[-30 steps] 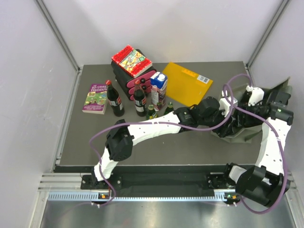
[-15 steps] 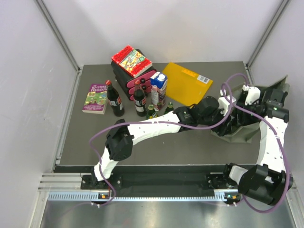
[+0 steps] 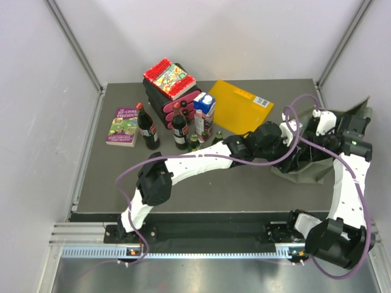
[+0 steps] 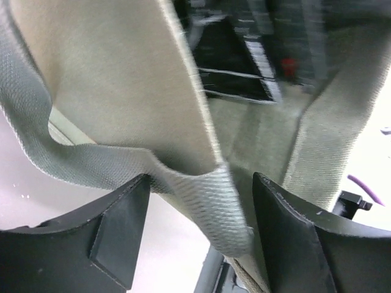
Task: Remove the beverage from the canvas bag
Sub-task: Take out the drink from the canvas bag.
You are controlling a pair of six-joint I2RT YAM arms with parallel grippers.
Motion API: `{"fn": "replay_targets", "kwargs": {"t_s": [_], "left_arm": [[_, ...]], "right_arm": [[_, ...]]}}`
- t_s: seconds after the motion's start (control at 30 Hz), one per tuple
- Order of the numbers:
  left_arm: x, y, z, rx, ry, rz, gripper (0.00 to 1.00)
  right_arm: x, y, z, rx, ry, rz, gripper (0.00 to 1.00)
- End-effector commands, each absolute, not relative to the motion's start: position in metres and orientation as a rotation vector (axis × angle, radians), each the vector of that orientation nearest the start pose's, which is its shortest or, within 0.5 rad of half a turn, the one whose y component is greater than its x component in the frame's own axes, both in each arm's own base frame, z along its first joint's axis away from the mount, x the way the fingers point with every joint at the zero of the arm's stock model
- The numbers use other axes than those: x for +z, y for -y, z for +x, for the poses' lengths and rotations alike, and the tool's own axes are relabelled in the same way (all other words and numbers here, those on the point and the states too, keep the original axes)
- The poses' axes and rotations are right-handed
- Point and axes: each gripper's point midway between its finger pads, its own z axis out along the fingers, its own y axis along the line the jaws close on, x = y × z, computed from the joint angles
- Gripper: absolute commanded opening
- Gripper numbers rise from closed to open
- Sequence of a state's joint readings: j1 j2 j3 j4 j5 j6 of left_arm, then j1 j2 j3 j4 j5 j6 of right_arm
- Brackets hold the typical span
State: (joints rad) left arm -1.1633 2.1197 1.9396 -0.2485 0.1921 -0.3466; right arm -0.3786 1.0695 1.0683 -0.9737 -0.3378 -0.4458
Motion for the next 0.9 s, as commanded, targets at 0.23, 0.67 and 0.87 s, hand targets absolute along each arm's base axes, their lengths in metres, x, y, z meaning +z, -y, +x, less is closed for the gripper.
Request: {"fn": "replay_targets", "kwargs": {"t_s": [0.23, 0.67, 0.87], "left_arm": [[0.257, 0.575, 0.227, -1.255, -1.923, 0.879, 0.86], [0.356, 0.541, 0.243, -1.225, -1.588, 0.915, 0.93], [0.386, 0.518, 0.244, -1.177, -1.453, 0.94, 0.96]], "right_arm": [[0.297, 0.05, 0.258, -0.095, -2.106, -0.365, 0.0], [0.4, 0.045, 0.258, -0.148, -1.949, -0.405, 0.0], [0.438, 0.037, 0.256, -0.141, -1.883, -0.425, 0.0]]}}
